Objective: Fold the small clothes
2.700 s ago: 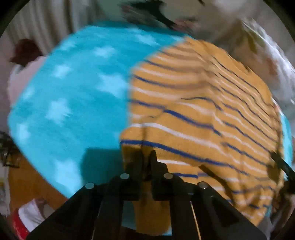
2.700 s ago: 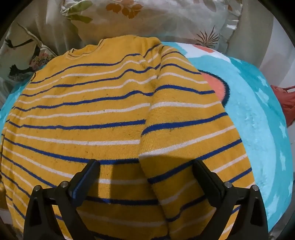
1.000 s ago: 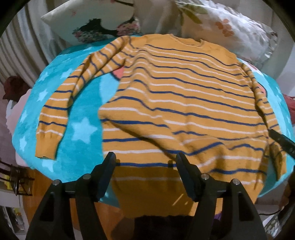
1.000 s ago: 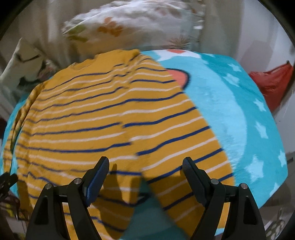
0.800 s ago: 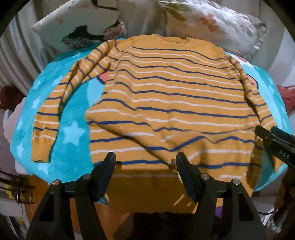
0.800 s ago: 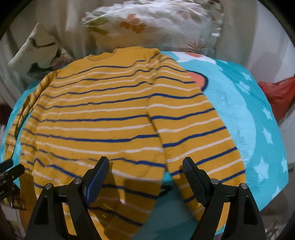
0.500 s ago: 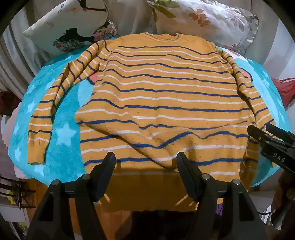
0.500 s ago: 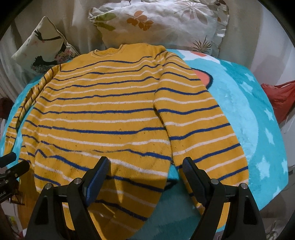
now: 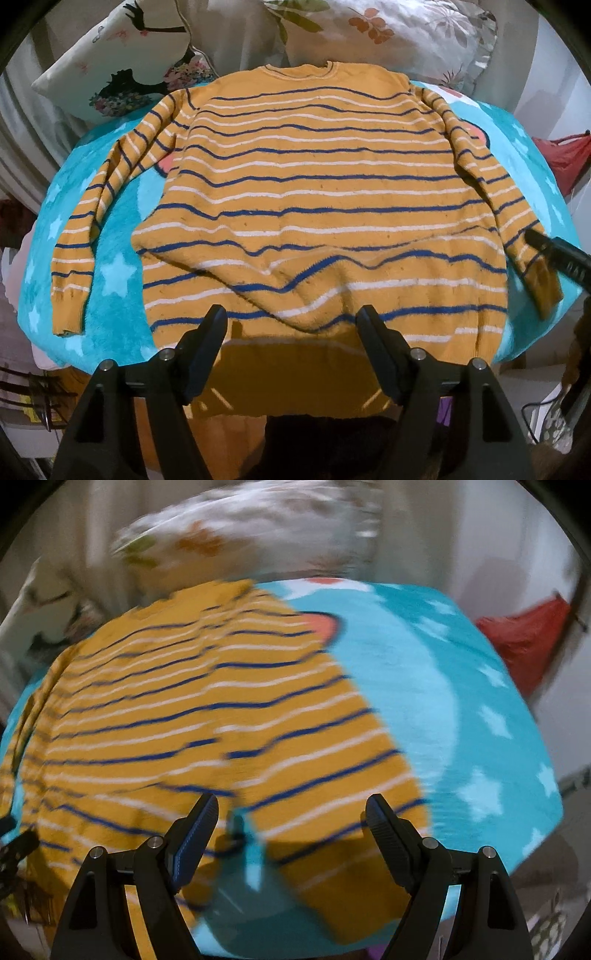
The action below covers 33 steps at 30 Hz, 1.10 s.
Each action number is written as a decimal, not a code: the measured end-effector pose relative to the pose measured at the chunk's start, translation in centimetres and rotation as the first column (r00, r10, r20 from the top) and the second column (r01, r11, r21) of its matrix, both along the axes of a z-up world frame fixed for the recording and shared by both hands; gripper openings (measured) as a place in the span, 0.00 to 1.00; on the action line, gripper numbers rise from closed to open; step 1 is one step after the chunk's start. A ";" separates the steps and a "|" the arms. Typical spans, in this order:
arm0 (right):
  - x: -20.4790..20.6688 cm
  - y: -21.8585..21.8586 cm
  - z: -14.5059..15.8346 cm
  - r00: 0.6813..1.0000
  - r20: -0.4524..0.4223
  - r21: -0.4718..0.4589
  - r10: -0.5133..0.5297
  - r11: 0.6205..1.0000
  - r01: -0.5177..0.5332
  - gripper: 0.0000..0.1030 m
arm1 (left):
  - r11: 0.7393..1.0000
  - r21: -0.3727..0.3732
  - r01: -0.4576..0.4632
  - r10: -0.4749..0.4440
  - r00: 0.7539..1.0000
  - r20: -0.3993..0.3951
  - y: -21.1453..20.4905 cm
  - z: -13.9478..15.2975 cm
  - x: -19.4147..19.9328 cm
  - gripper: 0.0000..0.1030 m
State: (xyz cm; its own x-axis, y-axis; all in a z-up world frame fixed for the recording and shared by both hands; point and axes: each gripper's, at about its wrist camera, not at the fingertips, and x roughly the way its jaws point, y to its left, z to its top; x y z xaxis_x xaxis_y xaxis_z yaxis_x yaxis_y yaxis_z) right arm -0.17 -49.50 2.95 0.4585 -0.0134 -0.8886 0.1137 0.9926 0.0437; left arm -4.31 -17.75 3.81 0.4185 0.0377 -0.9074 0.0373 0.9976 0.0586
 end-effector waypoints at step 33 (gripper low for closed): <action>5.3 -16.9 -0.3 0.945 -0.038 -0.268 -0.325 0.914 0.304 0.14 | 0.915 -0.115 -0.386 0.386 0.922 -0.024 13.9 -0.2 -0.2 0.71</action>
